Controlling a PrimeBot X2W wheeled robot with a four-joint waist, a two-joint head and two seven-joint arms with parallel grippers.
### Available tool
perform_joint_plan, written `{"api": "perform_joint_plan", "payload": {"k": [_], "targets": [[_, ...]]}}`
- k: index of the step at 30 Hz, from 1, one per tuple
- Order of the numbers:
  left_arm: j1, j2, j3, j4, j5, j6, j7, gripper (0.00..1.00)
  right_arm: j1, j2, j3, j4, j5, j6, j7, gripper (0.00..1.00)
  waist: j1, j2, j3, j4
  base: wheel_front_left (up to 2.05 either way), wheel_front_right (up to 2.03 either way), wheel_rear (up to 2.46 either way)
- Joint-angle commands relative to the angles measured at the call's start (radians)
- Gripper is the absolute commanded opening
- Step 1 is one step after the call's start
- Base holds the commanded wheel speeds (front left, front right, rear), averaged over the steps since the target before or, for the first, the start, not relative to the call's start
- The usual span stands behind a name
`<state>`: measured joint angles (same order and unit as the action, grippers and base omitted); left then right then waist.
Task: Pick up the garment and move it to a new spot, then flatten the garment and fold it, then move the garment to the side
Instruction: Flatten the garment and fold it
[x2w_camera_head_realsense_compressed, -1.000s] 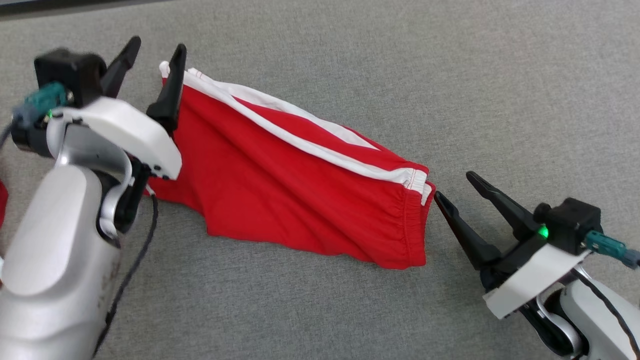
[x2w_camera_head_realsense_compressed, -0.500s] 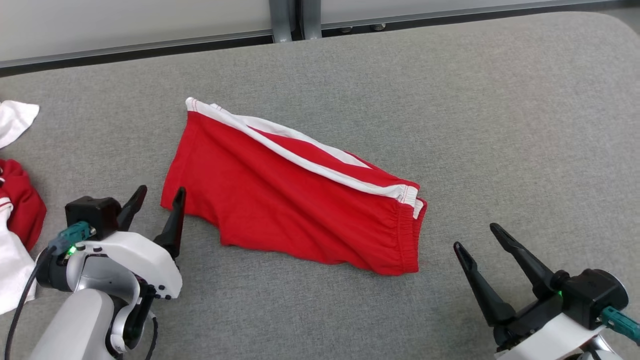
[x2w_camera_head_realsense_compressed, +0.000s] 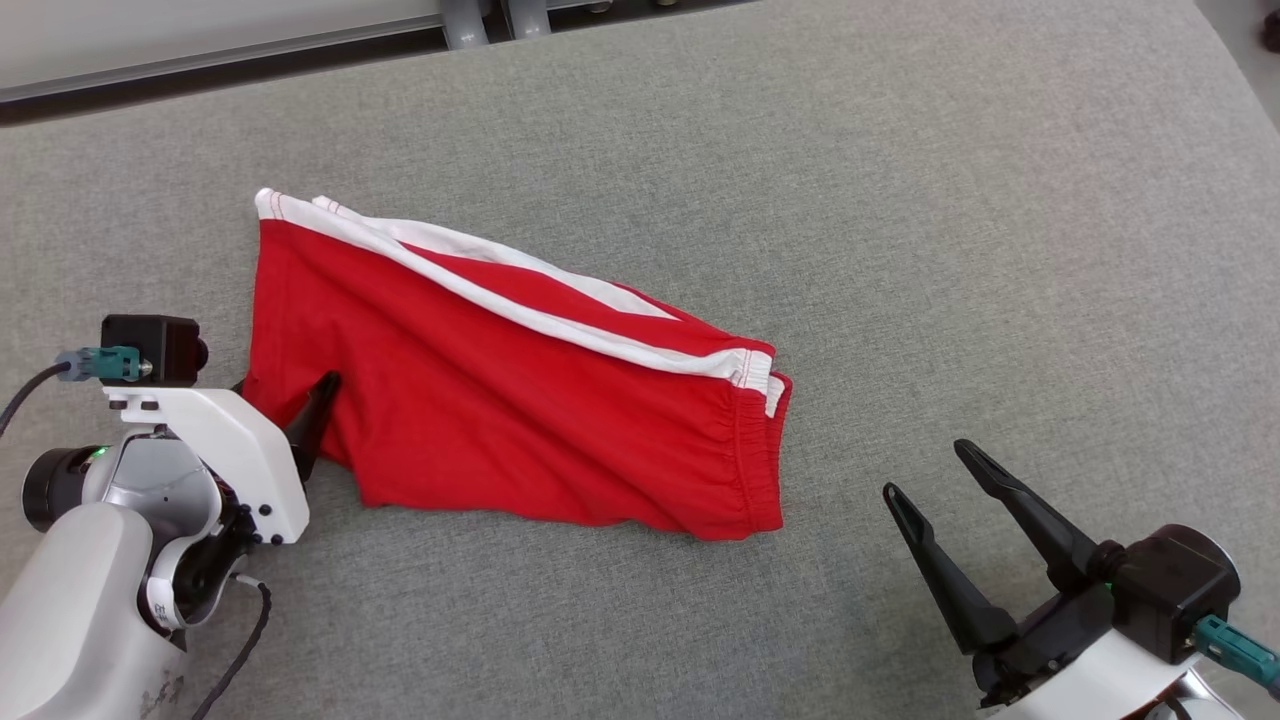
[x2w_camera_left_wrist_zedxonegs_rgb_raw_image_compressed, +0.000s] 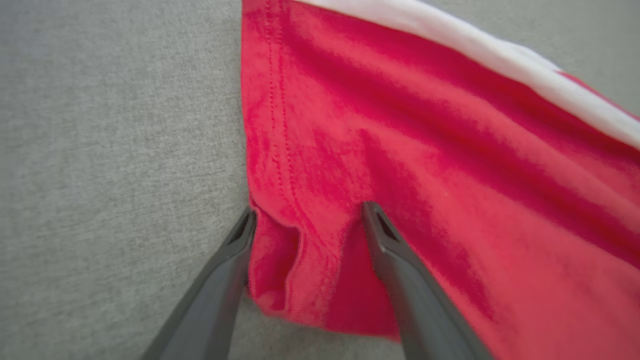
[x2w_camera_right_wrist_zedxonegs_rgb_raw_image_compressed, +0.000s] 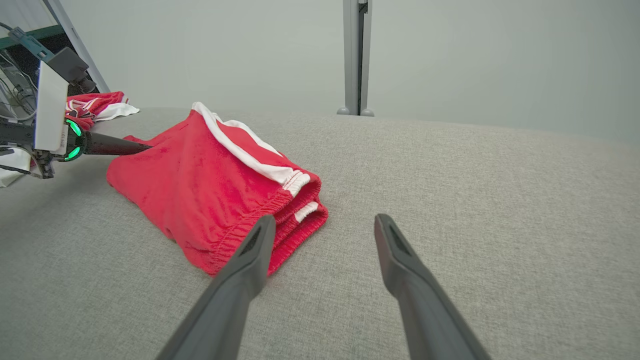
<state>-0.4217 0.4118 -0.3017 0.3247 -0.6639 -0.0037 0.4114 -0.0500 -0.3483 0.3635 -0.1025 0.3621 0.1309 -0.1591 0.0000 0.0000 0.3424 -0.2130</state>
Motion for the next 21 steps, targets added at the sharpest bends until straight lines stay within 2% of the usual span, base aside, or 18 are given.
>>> {"api": "perform_joint_plan", "payload": {"k": [1, 2, 3, 7, 10, 15, 21], "targets": [[0.006, -0.008, -0.006, 0.006, -0.016, -0.012, 0.018, 0.86, 0.011, 0.006, -0.003, 0.005, -0.002, 0.0, -0.009, 1.0, 0.0, 0.0, 0.004, -0.008, 0.0, 0.0, 0.0], [0.01, -0.012, -0.002, 0.003, -0.024, -0.015, 0.013, 0.13, 0.011, 0.008, -0.003, 0.006, -0.003, 0.0, -0.009, 1.0, 0.0, 0.0, 0.003, -0.009, 0.0, 0.0, 0.0], [0.015, -0.012, -0.003, 0.0, -0.028, -0.019, 0.012, 0.0, 0.012, 0.009, -0.003, 0.008, -0.003, 0.0, -0.01, 1.0, 0.0, 0.0, 0.002, -0.01, 0.0, 0.0, 0.0], [0.041, -0.007, -0.002, -0.007, -0.036, -0.036, -0.015, 0.0, 0.019, 0.012, -0.009, 0.018, 0.003, 0.0, -0.013, 1.0, 0.0, 0.0, -0.019, -0.002, 0.0, 0.0, 0.0], [0.074, -0.008, 0.008, -0.042, -0.037, -0.028, -0.053, 0.0, 0.034, 0.008, -0.016, 0.025, 0.006, 0.0, -0.008, 1.0, 0.0, 0.0, -0.048, 0.014, 0.0, 0.0, 0.0], [0.198, -0.004, 0.02, -0.161, -0.025, 0.014, -0.106, 0.0, 0.079, -0.005, -0.04, 0.026, 0.014, 0.0, 0.007, 1.0, 0.0, 0.0, -0.115, 0.059, 0.0, 0.0, 0.0], [0.413, -0.028, 0.023, -0.367, -0.027, 0.097, -0.145, 0.0, 0.14, -0.022, -0.072, 0.005, 0.025, 0.0, 0.041, 1.0, 0.0, 0.0, -0.18, 0.123, 0.0, 0.0, 0.0]]}}
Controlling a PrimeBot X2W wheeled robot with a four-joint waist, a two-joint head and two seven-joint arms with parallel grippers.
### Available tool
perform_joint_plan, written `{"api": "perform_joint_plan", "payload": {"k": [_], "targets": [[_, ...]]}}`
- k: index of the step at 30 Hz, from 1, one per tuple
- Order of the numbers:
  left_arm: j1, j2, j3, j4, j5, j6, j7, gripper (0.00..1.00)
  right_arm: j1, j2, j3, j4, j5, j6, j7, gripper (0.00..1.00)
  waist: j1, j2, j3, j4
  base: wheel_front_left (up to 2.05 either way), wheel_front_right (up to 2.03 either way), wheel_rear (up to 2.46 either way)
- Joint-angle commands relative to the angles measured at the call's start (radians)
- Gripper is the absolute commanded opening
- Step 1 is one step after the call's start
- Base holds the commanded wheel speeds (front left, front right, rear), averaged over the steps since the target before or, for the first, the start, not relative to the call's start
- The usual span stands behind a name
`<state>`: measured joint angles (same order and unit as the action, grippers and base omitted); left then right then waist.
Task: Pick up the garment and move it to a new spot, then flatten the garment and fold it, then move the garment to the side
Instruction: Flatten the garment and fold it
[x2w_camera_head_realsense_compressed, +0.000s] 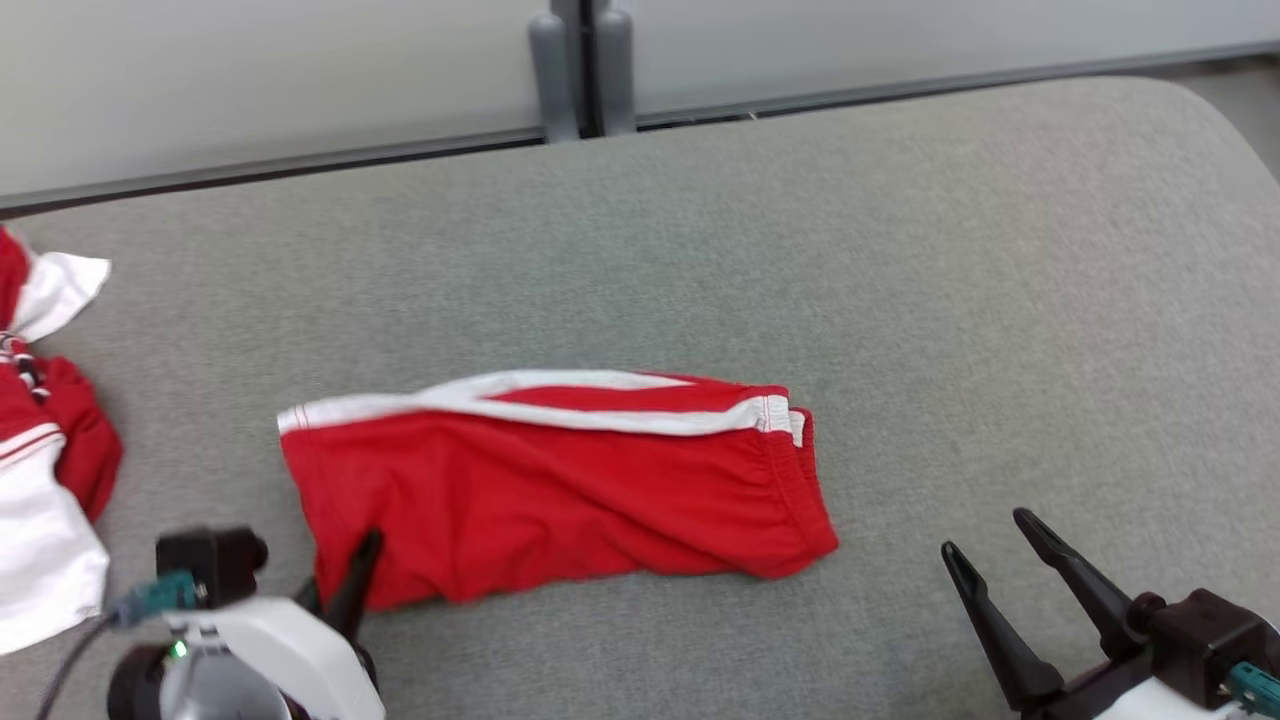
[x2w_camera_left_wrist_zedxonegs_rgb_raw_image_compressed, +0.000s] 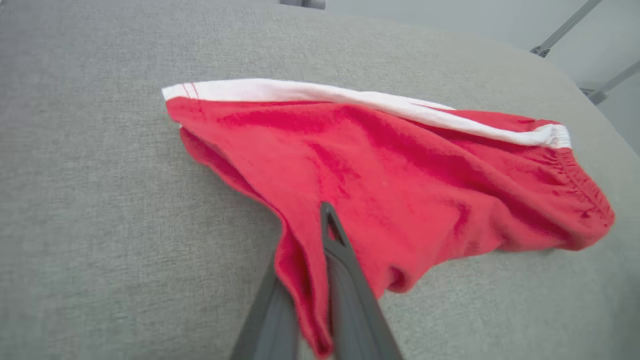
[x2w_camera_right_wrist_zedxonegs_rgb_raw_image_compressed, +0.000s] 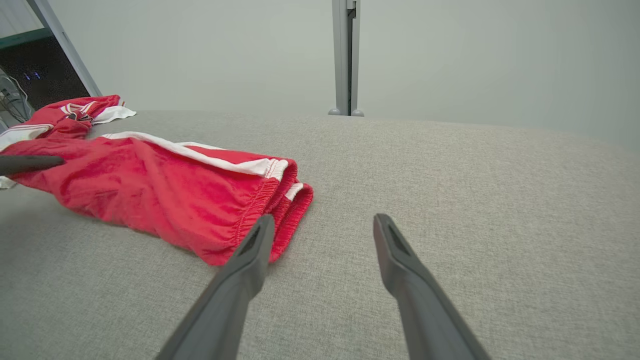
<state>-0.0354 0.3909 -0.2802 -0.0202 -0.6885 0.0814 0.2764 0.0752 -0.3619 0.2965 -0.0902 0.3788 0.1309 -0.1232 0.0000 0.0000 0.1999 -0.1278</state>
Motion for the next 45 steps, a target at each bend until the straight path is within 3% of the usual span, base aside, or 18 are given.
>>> {"api": "perform_joint_plan", "payload": {"k": [1, 5, 6, 7, 8, 9, 12, 19, 24, 34, 45], "targets": [[0.06, -0.018, -0.002, -0.049, -0.006, 0.022, -0.019, 0.0, 0.025, -0.01, -0.014, -0.009, 0.01, 0.0, 0.013, 1.0, 0.0, 0.0, -0.048, 0.051, 0.0, 0.0, 0.0], [0.147, -0.062, -0.014, -0.101, -0.002, 0.041, -0.089, 0.0, 0.052, -0.019, -0.032, -0.025, 0.012, 0.0, 0.046, 1.0, 0.0, 0.0, -0.077, 0.095, 0.0, 0.0, 0.0], [0.153, -0.072, -0.016, -0.096, 0.012, 0.038, -0.12, 0.17, 0.054, -0.021, -0.034, -0.028, 0.01, 0.0, 0.054, 1.0, 0.0, 0.0, -0.084, 0.105, 0.0, 0.0, 0.0], [0.153, -0.072, -0.016, -0.096, 0.012, 0.038, -0.12, 0.17, 0.054, -0.021, -0.034, -0.028, 0.01, 0.0, 0.054, 1.0, 0.0, 0.0, -0.084, 0.105, 0.0, 0.0, 0.0], [0.161, -0.083, -0.02, -0.079, 0.023, 0.039, -0.151, 0.45, 0.055, -0.023, -0.034, -0.031, 0.01, 0.0, 0.064, 1.0, 0.0, 0.0, -0.091, 0.114, 0.0, 0.0, 0.0], [0.163, -0.093, -0.019, -0.062, 0.042, 0.047, -0.187, 1.0, 0.054, -0.024, -0.03, -0.034, 0.011, 0.0, 0.073, 1.0, 0.0, 0.0, -0.097, 0.122, 0.0, 0.0, 0.0], [0.165, -0.128, -0.017, 0.004, 0.07, 0.062, -0.277, 1.0, 0.029, -0.026, -0.012, -0.042, 0.009, 0.0, 0.101, 1.0, 0.0, 0.0, -0.113, 0.136, 0.0, 0.0, 0.0], [0.193, -0.137, -0.01, 0.088, 0.207, 0.124, -0.492, 1.0, -0.064, 0.014, 0.002, -0.01, -0.015, 0.0, 0.201, 1.0, 0.0, 0.0, -0.123, 0.154, 0.0, 0.0, 0.0], [0.192, -0.177, -0.014, 0.082, 0.303, 0.141, -0.541, 1.0, -0.127, 0.073, -0.024, 0.075, -0.066, 0.0, 0.281, 1.0, 0.0, 0.0, -0.102, 0.192, 0.0, 0.0, 0.0], [0.138, -0.282, 0.054, 0.041, 0.405, 0.067, -0.541, 1.0, -0.239, 0.126, -0.031, 0.279, -0.114, 0.0, 0.303, 1.0, 0.0, 0.0, -0.017, 0.271, 0.0, 0.0, 0.0], [0.127, -0.324, 0.126, 0.049, 0.454, 0.008, -0.541, 1.0, -0.299, 0.143, -0.061, 0.452, -0.138, 0.0, 0.287, 1.0, 0.0, 0.0, 0.01, 0.285, 0.0, 0.0, 0.0]]}}
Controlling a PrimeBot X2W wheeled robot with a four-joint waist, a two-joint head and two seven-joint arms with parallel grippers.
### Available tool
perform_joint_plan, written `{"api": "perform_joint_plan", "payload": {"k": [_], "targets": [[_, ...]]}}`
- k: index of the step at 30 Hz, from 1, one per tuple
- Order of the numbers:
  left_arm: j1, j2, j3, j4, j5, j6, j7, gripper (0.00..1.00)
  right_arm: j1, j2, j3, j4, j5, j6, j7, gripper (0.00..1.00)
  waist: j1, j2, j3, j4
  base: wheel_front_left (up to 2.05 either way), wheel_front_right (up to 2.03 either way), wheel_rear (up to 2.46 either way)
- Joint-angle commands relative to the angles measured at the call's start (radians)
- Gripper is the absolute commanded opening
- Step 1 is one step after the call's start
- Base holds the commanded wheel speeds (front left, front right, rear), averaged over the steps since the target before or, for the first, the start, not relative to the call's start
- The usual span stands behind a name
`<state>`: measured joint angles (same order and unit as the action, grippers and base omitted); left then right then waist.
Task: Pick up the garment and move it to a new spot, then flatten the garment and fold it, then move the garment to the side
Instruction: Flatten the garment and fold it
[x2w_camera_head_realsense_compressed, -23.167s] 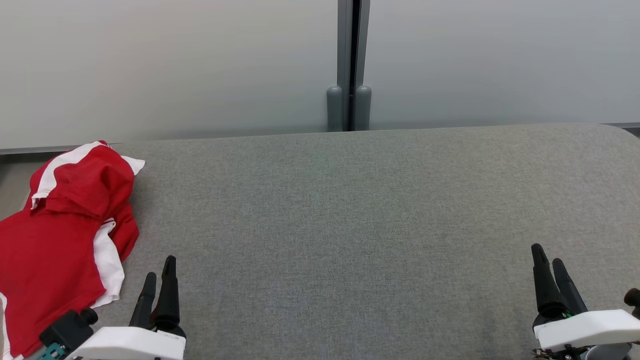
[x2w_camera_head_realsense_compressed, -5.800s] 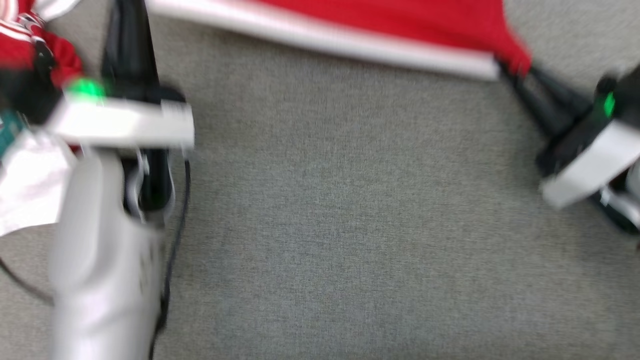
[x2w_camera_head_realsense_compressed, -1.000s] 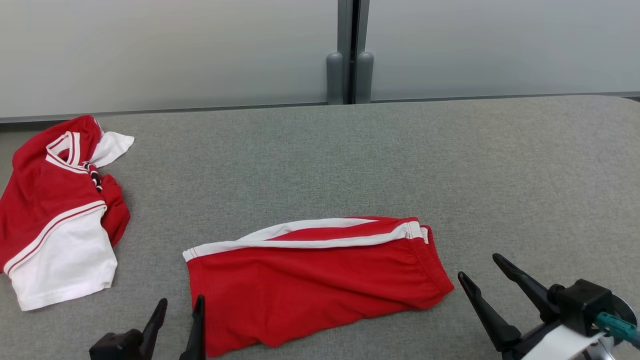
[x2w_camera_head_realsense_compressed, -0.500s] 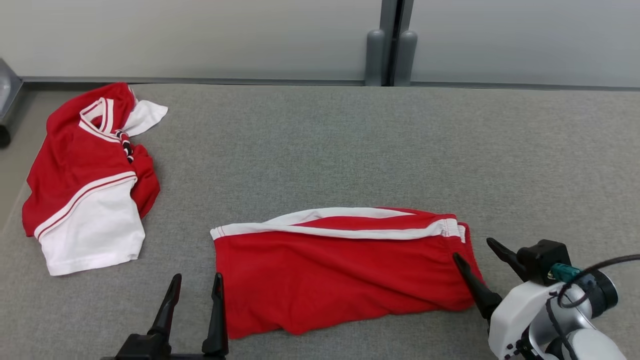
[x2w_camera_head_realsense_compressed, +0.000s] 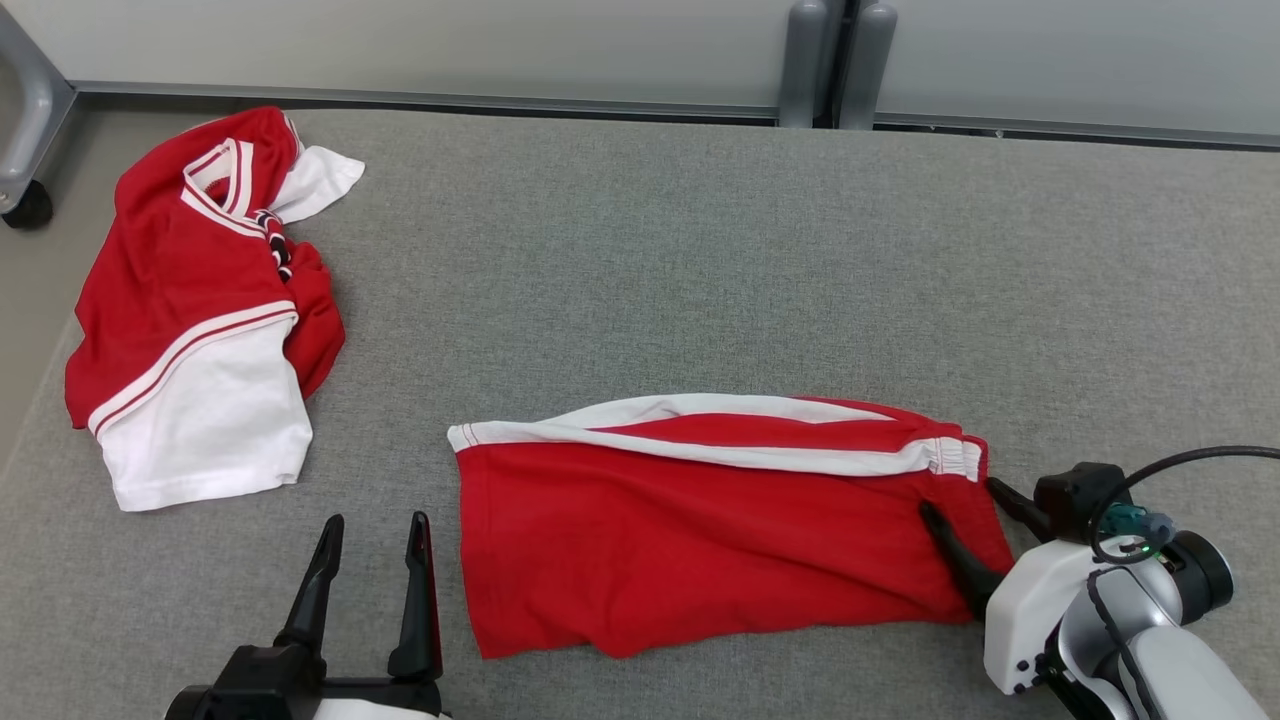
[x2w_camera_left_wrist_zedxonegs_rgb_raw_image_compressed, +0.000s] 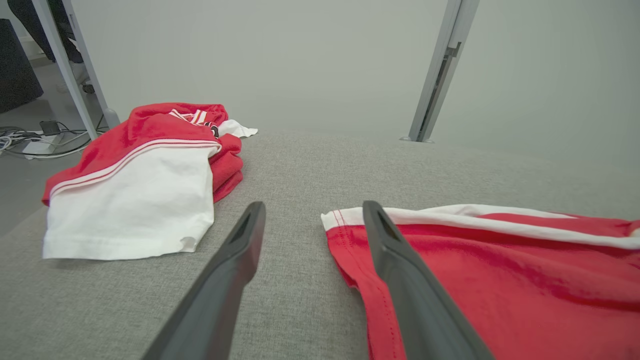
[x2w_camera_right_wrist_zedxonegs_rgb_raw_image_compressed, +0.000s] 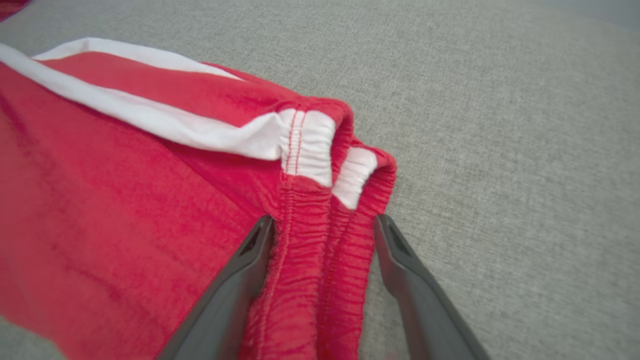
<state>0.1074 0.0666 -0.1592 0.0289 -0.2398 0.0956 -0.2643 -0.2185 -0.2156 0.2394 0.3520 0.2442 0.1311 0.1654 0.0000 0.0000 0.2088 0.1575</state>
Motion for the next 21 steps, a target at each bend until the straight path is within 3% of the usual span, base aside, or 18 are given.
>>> {"api": "perform_joint_plan", "payload": {"k": [1, 11, 15, 16, 18, 21], "targets": [[-0.016, -0.001, 0.007, 0.001, 0.007, -0.009, 0.0, 1.0, -0.009, 0.0, -0.006, 0.017, -0.006, -0.001, -0.003, 1.0, 0.0, 0.0, 0.004, 0.0, 0.0, 0.0, 0.0], [-0.025, -0.013, 0.012, 0.006, 0.012, -0.03, 0.0, 1.0, -0.044, 0.034, -0.042, 0.084, -0.014, -0.001, 0.053, 1.0, 0.0, 0.0, 0.017, 0.004, 0.0, 0.0, 0.0], [-0.025, -0.014, 0.011, 0.012, 0.008, -0.033, 0.0, 1.0, -0.051, 0.062, -0.01, 0.097, 0.04, 0.0, 0.091, 1.0, 0.0, 0.0, 0.016, 0.003, 0.0, 0.0, 0.0], [-0.026, -0.015, 0.009, 0.013, 0.003, -0.031, 0.0, 1.0, -0.053, 0.063, -0.003, 0.095, 0.059, 0.0, 0.094, 0.48, 0.0, 0.0, 0.016, 0.002, 0.0, 0.0, 0.0], [-0.027, -0.015, 0.005, 0.015, -0.003, -0.032, 0.0, 1.0, -0.055, 0.066, 0.005, 0.091, 0.112, 0.0, 0.101, 0.0, 0.0, 0.0, 0.013, -0.002, 0.0, 0.0, 0.0], [-0.019, -0.015, 0.001, 0.02, -0.008, -0.032, 0.0, 1.0, -0.05, 0.047, -0.014, 0.077, 0.194, 0.0, 0.1, 0.0, 0.0, 0.0, 0.001, -0.013, 0.0, 0.0, 0.0]]}}
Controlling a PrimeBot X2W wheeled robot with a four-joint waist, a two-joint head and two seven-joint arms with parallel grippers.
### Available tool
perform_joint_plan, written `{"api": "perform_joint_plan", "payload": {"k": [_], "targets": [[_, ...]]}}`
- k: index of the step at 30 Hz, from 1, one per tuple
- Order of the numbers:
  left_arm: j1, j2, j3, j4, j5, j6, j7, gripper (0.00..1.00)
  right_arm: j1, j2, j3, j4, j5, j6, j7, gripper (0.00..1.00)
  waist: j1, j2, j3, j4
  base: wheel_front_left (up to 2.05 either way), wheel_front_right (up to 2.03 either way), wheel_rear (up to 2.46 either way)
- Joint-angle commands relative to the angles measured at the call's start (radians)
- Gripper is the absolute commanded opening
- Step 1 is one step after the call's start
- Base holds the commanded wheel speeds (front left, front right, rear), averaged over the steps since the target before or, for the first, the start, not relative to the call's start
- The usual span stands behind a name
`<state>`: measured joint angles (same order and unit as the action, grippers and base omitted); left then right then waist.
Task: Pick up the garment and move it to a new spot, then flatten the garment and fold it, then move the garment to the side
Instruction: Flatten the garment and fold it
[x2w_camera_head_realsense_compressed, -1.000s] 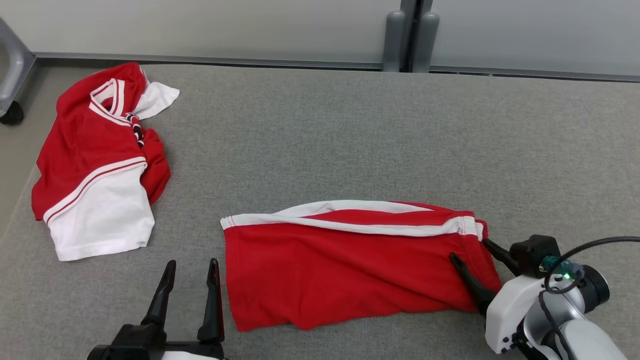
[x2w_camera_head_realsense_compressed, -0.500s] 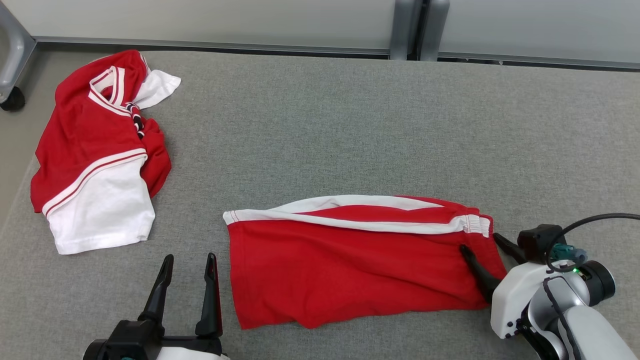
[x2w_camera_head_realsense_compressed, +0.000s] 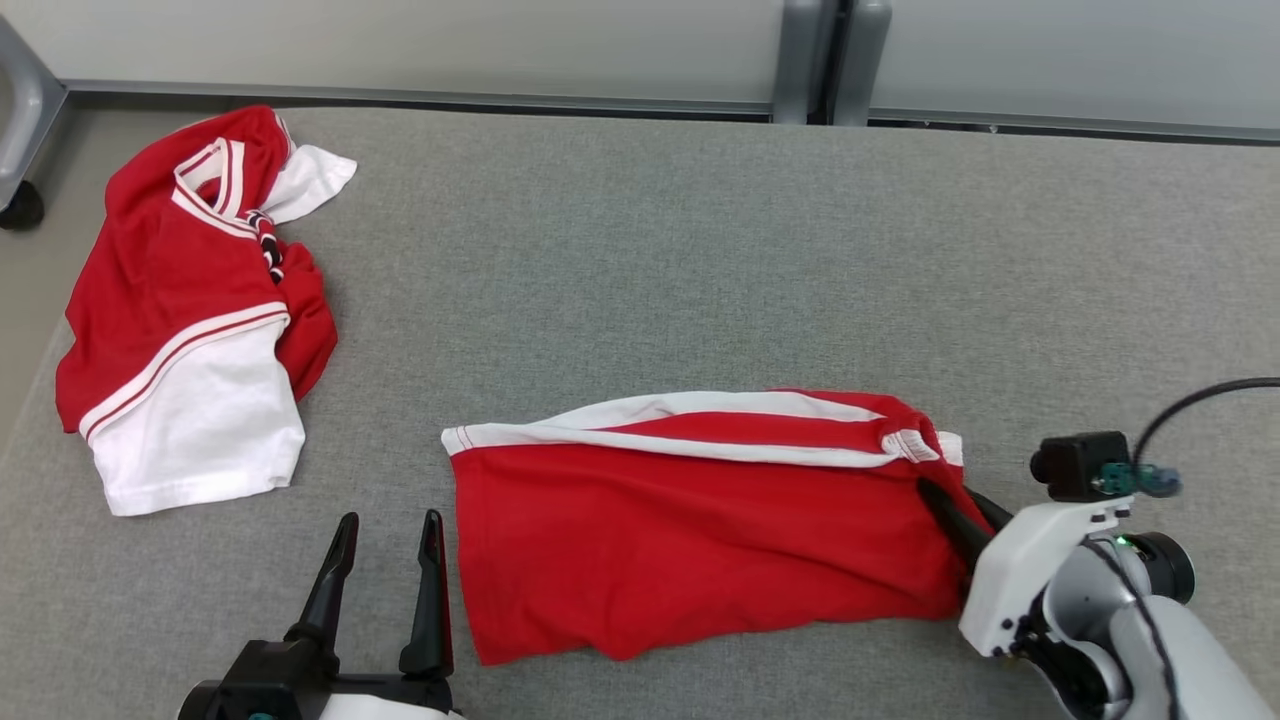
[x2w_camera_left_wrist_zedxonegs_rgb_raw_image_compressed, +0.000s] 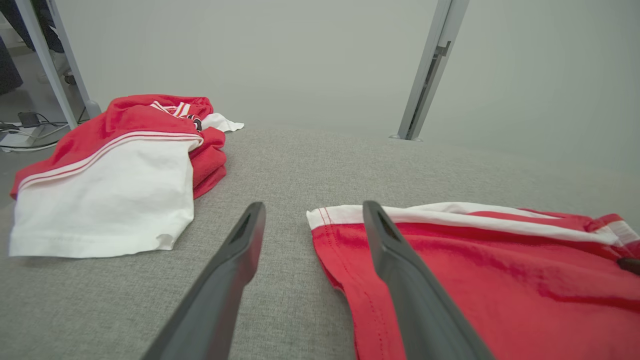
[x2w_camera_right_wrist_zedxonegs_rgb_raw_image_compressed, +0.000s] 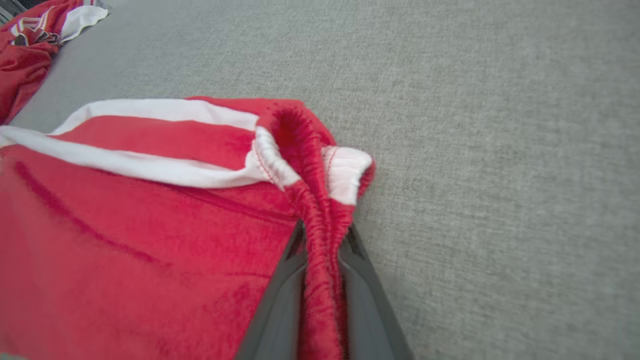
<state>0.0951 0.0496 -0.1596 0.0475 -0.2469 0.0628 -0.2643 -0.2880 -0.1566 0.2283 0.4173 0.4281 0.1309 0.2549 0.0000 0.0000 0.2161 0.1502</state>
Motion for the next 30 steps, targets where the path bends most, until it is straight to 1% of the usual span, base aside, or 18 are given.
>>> {"api": "perform_joint_plan", "payload": {"k": [1, 3, 6, 10, 14, 17, 19, 21, 23, 26, 27, 28, 29, 30], "targets": [[-0.001, 0.003, 0.0, 0.003, -0.004, 0.001, 0.0, 1.0, 0.021, -0.02, -0.014, 0.005, 0.036, 0.0, 0.011, 0.0, 0.0, 0.0, -0.012, -0.012, 0.0, 0.0, 0.0], [0.01, 0.003, 0.001, 0.004, -0.01, 0.003, 0.0, 1.0, 0.021, -0.048, -0.042, -0.006, 0.08, 0.0, 0.01, 0.0, 0.0, 0.0, -0.023, -0.026, 0.0, 0.0, 0.0], [0.025, 0.003, -0.004, 0.014, -0.012, -0.007, 0.0, 1.0, 0.033, -0.085, -0.085, -0.028, 0.153, 0.0, 0.028, 0.0, 0.0, 0.0, -0.043, -0.047, 0.0, 0.0, 0.0], [0.048, 0.003, -0.019, 0.025, -0.004, -0.018, 0.0, 1.0, 0.068, -0.178, -0.159, -0.049, 0.227, 0.0, 0.089, 0.0, 0.0, 0.0, -0.066, -0.07, 0.0, 0.0, 0.0], [0.071, 0.003, -0.03, 0.028, 0.003, -0.022, 0.0, 1.0, 0.108, -0.28, -0.271, -0.042, 0.233, 0.0, 0.14, 0.0, 0.0, 0.0, -0.086, -0.082, 0.0, 0.0, 0.0], [0.084, 0.003, -0.036, 0.03, 0.003, -0.018, 0.0, 1.0, 0.138, -0.338, -0.356, -0.054, 0.225, 0.0, 0.173, 0.0, 0.0, 0.0, -0.099, -0.086, 0.0, 0.0, 0.0], [0.091, 0.003, -0.037, 0.03, 0.002, -0.015, 0.0, 1.0, 0.152, -0.36, -0.4, -0.079, 0.22, 0.0, 0.192, 0.0, 0.0, 0.0, -0.108, -0.089, 0.0, 0.0, 0.0], [0.1, 0.003, -0.039, 0.027, 0.001, -0.012, 0.0, 1.0, 0.166, -0.365, -0.423, -0.118, 0.214, 0.0, 0.215, 0.0, 0.0, 0.0, -0.115, -0.092, 0.0, 0.0, 0.0], [0.105, 0.003, -0.038, 0.024, 0.001, -0.009, 0.0, 1.0, 0.178, -0.35, -0.413, -0.179, 0.212, 0.0, 0.247, 0.0, 0.0, 0.0, -0.123, -0.096, 0.0, 0.0, 0.0], [0.113, 0.003, -0.037, 0.019, 0.001, -0.005, 0.0, 1.0, 0.193, -0.303, -0.374, -0.286, 0.213, 0.0, 0.294, 0.0, 0.0, 0.0, -0.132, -0.099, 0.0, 0.0, 0.0], [0.113, 0.003, -0.037, 0.019, 0.001, -0.005, 0.0, 1.0, 0.193, -0.303, -0.374, -0.286, 0.213, 0.0, 0.294, 0.0, 0.0, 0.0, -0.132, -0.099, 0.0, 0.0, 0.0], [0.116, 0.003, -0.039, 0.017, 0.0, -0.002, 0.0, 1.0, 0.201, -0.255, -0.331, -0.353, 0.21, 0.0, 0.318, 0.0, 0.0, 0.0, -0.136, -0.099, 0.0, 0.0, 0.0], [0.116, 0.003, -0.039, 0.017, 0.0, -0.002, 0.0, 1.0, 0.201, -0.255, -0.331, -0.353, 0.21, 0.0, 0.318, 0.0, 0.0, 0.0, -0.136, -0.099, 0.0, 0.0, 0.0], [0.117, 0.003, -0.04, 0.016, 0.0, -0.001, 0.0, 1.0, 0.204, -0.233, -0.315, -0.378, 0.199, 0.0, 0.326, 0.0, 0.0, 0.0, -0.138, -0.1, 0.0, 0.0, 0.0]]}}
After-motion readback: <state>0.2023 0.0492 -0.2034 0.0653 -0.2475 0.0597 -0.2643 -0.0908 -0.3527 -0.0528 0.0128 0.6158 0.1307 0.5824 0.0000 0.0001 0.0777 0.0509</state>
